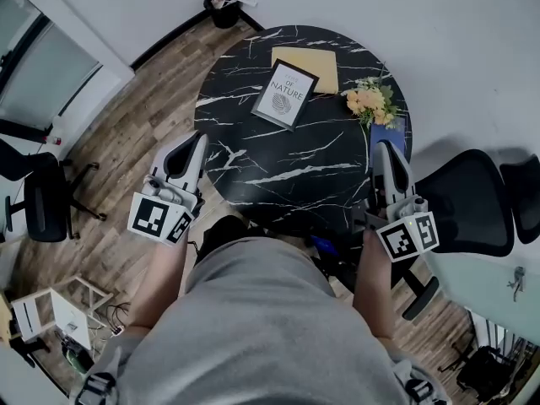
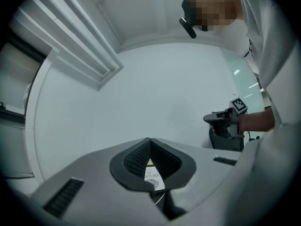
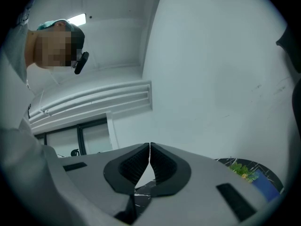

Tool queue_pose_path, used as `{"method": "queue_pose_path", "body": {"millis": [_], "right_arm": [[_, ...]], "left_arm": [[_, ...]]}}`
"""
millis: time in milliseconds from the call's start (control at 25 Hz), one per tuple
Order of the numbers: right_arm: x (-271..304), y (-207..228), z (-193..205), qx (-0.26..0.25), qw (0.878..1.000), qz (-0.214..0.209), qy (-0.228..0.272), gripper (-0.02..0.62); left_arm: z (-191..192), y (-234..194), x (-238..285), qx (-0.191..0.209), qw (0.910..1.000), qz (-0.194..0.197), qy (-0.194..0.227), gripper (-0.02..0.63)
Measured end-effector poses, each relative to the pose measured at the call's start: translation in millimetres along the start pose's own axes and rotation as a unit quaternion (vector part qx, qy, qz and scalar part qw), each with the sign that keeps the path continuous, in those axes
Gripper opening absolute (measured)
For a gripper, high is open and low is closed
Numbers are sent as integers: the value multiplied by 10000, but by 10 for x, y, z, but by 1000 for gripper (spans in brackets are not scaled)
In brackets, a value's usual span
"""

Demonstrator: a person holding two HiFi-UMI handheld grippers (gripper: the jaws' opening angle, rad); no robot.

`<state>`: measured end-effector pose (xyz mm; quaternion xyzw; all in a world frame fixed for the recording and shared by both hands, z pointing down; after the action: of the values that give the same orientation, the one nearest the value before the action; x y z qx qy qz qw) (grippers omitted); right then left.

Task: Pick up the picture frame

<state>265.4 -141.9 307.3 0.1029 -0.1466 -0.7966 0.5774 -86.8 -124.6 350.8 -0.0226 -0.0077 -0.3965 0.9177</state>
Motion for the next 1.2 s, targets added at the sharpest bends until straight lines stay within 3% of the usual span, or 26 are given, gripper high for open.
{"method": "queue_pose_path", "body": {"millis": [360,880,1200], "right_arm": [[-21,-18,73,80,9999,2,-68,28],[-32,-125,22,14,9996,267,-38,28],[37,-235,19,-30,9993,370,-42,28]], "left_arm": [[-11,-8,36,3,10000,54,-41,6],[-124,-109,205,14,9985,549,-51,6],[-156,-249,169,-21,9979,644,-63,6]]}}
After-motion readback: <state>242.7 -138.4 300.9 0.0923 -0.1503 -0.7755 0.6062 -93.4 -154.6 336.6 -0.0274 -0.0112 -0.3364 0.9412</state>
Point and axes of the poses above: the fingertips, and each gripper's own axes: x forward along the fingers, y to its right, z out of its underside, the point moved 5 cm from there along -x, backward along the fingers, and after that the axes turned 13 degrees about z, right-handed, at the moved point
